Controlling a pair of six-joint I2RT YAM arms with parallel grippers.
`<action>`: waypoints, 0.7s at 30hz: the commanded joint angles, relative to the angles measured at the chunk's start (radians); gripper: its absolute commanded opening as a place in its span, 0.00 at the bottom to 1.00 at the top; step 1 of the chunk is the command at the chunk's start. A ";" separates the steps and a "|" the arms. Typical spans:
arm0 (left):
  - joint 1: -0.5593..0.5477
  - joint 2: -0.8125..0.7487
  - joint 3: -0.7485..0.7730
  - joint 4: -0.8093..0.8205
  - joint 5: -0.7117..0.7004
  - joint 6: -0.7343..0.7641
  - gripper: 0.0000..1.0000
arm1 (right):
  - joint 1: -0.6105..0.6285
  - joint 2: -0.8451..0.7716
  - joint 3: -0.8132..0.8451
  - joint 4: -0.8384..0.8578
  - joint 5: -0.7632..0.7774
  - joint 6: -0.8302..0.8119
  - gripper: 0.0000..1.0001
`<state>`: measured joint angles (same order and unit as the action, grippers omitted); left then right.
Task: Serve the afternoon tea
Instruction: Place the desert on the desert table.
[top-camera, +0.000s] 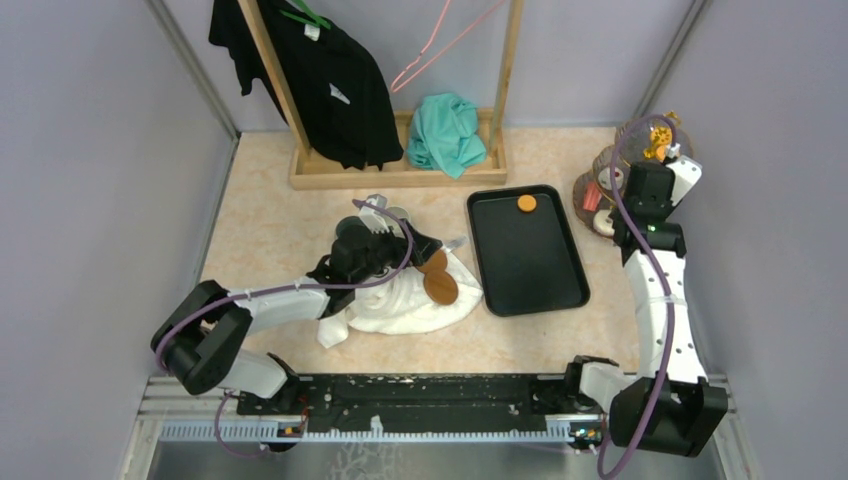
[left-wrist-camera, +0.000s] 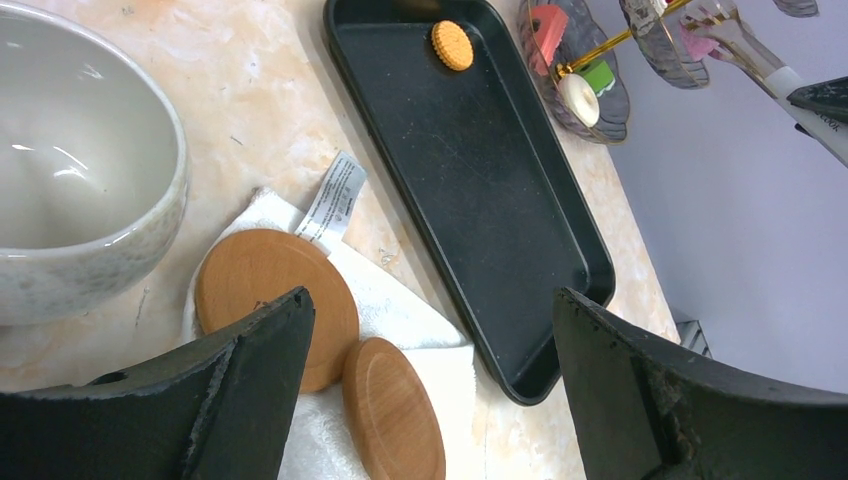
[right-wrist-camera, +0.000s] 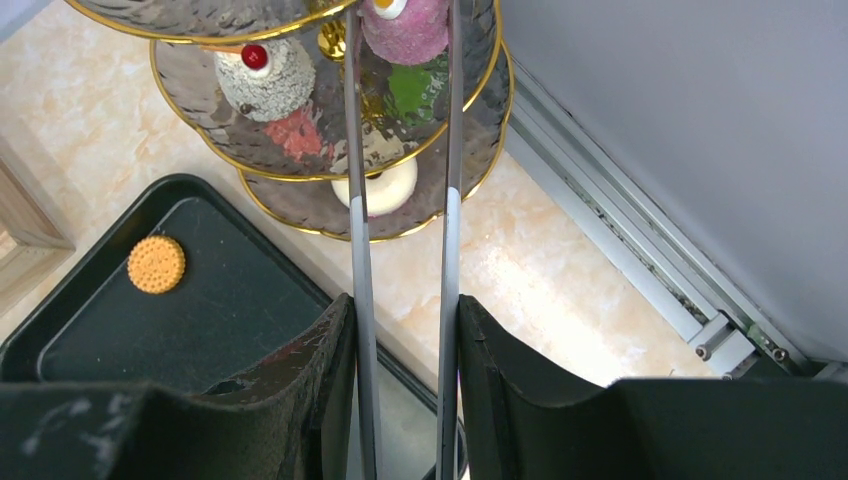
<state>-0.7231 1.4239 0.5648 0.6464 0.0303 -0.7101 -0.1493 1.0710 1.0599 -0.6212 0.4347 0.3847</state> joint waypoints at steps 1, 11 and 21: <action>-0.005 -0.023 -0.011 0.009 0.003 0.006 0.93 | -0.012 0.003 0.045 0.115 0.009 -0.010 0.00; -0.006 -0.021 -0.012 0.010 0.004 0.004 0.93 | -0.012 0.026 0.038 0.156 0.021 -0.012 0.00; -0.006 -0.019 -0.016 0.012 0.003 0.004 0.92 | -0.014 0.049 0.042 0.145 0.031 -0.009 0.03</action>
<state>-0.7238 1.4231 0.5602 0.6468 0.0303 -0.7105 -0.1493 1.1255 1.0599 -0.5480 0.4397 0.3847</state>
